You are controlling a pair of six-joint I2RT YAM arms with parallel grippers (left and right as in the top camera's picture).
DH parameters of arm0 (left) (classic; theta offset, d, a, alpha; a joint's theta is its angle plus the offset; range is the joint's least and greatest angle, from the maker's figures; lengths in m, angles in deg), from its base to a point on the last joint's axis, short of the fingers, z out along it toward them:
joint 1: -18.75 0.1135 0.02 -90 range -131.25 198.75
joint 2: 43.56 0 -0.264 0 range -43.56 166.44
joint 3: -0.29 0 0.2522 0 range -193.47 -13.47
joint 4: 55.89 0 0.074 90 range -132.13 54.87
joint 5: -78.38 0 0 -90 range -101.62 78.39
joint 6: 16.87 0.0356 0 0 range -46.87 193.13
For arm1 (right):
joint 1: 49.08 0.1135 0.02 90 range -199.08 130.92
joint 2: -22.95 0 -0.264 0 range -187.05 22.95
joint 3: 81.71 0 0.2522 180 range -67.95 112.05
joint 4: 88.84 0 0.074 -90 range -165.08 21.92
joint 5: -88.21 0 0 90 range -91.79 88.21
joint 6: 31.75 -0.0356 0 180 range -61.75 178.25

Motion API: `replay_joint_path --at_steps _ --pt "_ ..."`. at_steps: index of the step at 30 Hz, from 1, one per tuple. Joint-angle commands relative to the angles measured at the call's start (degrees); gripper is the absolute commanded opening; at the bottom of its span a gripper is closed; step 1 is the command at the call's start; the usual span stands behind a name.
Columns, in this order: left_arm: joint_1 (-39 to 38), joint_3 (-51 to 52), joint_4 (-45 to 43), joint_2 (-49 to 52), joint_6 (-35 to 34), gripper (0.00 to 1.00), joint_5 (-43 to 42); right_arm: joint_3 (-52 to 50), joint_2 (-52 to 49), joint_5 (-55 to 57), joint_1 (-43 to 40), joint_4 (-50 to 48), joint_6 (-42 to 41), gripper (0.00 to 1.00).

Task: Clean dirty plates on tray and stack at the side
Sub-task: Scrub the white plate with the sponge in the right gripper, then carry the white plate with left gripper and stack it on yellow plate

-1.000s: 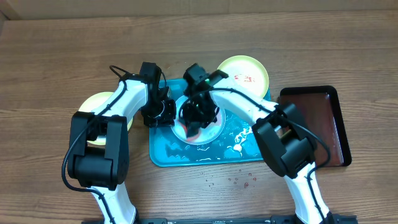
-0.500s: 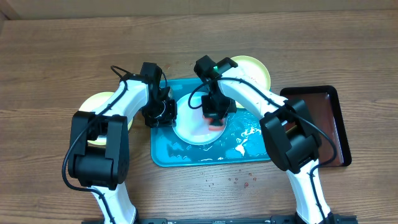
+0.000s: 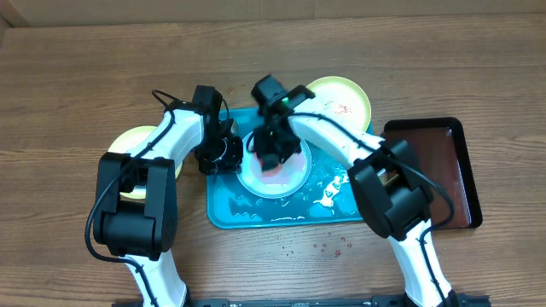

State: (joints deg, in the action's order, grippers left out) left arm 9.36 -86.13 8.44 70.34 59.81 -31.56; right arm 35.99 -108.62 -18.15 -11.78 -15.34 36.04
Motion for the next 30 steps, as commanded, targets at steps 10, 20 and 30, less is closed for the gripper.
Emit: replay_joint_path --at_steps 10,20,30 --pt "0.37 -0.68 3.52 -3.28 1.11 0.04 16.74 10.84 4.72 19.8 -6.84 19.58 -0.48 0.04" --pt "-0.59 -0.68 4.24 -19.52 1.18 0.04 28.22 27.52 14.32 20.33 -15.41 23.5 -0.26 0.04" --pt "-19.3 -0.68 5.81 -29.66 1.53 0.04 64.43 28.3 17.35 20.35 -26.16 23.5 -0.28 0.04"
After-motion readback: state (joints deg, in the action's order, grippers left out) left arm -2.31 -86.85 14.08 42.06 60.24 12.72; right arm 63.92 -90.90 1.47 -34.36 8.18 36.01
